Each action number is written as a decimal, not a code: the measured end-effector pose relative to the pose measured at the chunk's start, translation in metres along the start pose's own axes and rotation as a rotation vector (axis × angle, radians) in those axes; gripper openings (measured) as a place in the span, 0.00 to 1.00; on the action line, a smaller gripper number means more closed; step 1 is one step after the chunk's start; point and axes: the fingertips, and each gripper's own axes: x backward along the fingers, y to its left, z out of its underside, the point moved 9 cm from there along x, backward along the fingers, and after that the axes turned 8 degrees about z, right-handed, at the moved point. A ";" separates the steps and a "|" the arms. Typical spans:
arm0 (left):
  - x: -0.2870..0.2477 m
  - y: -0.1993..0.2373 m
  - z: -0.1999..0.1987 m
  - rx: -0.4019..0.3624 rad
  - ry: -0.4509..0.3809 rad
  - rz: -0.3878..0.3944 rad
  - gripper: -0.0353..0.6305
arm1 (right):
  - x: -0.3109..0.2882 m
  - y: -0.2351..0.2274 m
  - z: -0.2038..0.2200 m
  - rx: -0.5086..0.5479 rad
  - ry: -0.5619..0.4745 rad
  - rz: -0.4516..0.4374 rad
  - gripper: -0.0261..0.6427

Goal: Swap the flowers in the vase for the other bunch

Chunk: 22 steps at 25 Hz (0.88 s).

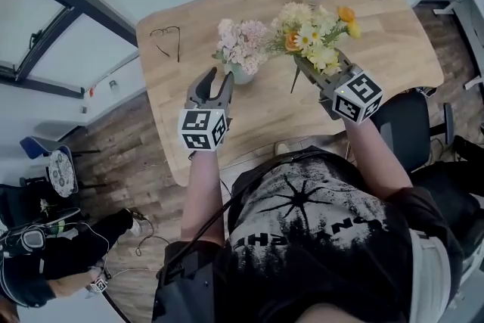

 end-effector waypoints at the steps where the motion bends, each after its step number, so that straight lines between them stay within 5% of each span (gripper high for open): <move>1: -0.003 0.000 0.002 0.000 0.005 -0.003 0.31 | 0.000 -0.002 0.001 -0.001 0.004 0.000 0.18; 9: -0.025 0.002 0.004 -0.012 0.013 -0.009 0.53 | -0.002 -0.018 0.005 -0.009 0.042 -0.003 0.18; 22: -0.057 0.005 -0.002 -0.122 0.000 0.006 0.56 | -0.002 -0.031 0.020 -0.012 0.092 0.007 0.18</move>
